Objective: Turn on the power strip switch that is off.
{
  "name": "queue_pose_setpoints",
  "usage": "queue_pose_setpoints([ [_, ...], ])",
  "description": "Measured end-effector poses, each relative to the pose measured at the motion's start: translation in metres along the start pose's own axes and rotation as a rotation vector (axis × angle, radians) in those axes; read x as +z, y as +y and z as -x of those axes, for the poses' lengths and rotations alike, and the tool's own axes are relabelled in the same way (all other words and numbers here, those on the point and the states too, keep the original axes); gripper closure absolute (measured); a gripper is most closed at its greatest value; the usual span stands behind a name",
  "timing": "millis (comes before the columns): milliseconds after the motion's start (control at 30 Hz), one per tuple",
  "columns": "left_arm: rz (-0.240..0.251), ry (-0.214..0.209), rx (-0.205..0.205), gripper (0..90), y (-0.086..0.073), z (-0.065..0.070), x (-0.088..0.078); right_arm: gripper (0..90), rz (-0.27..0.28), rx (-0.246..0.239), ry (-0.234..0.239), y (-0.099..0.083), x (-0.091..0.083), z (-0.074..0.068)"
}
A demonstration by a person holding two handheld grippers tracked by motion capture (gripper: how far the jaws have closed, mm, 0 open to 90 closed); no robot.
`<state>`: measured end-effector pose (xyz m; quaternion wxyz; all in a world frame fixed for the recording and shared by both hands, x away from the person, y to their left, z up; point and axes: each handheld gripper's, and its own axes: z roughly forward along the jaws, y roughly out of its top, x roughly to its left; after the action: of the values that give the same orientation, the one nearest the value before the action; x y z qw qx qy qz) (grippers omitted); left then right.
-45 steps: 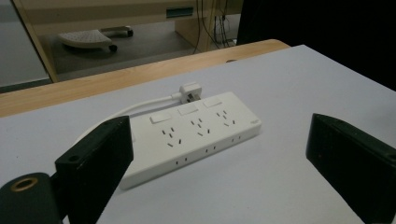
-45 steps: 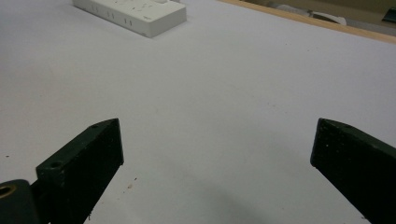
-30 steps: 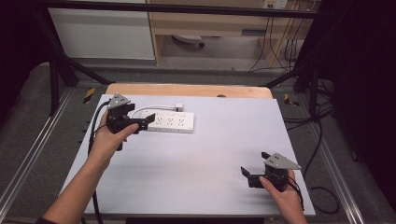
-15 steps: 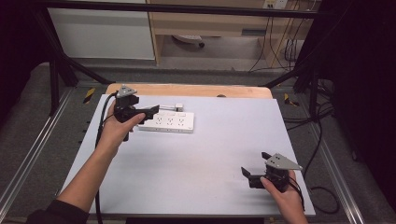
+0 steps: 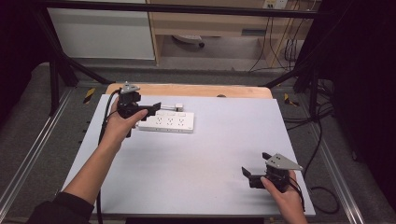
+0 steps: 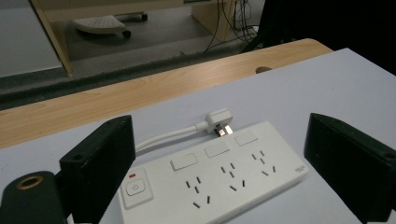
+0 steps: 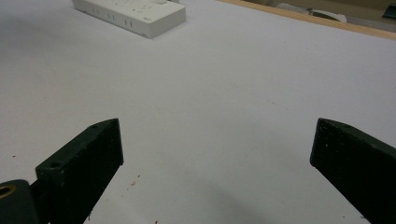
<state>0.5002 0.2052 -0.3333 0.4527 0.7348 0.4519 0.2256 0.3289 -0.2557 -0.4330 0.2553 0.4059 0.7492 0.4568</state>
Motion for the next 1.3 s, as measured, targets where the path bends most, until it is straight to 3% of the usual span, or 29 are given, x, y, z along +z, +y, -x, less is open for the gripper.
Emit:
queue_pose_setpoints([
  [267, -0.003, 0.018, 0.005, 9.8, 0.002, -0.002, 0.003, 3.1, -0.005, -0.003, 0.008, 0.000, 0.002, -0.001],
  [667, -0.003, 0.076, -0.016, 10.5, 0.001, -0.016, 0.005, 3.2, -0.008, -0.014, 0.006, 0.001, 0.004, -0.004],
  [833, -0.021, 0.074, -0.010, 10.6, 0.001, -0.014, 0.011, 3.2, -0.003, -0.010, 0.000, 0.002, 0.002, -0.004],
  [1300, -0.015, 0.087, -0.002, 14.3, 0.001, -0.009, 0.040, 3.2, -0.003, -0.009, -0.004, 0.001, 0.001, -0.001],
])
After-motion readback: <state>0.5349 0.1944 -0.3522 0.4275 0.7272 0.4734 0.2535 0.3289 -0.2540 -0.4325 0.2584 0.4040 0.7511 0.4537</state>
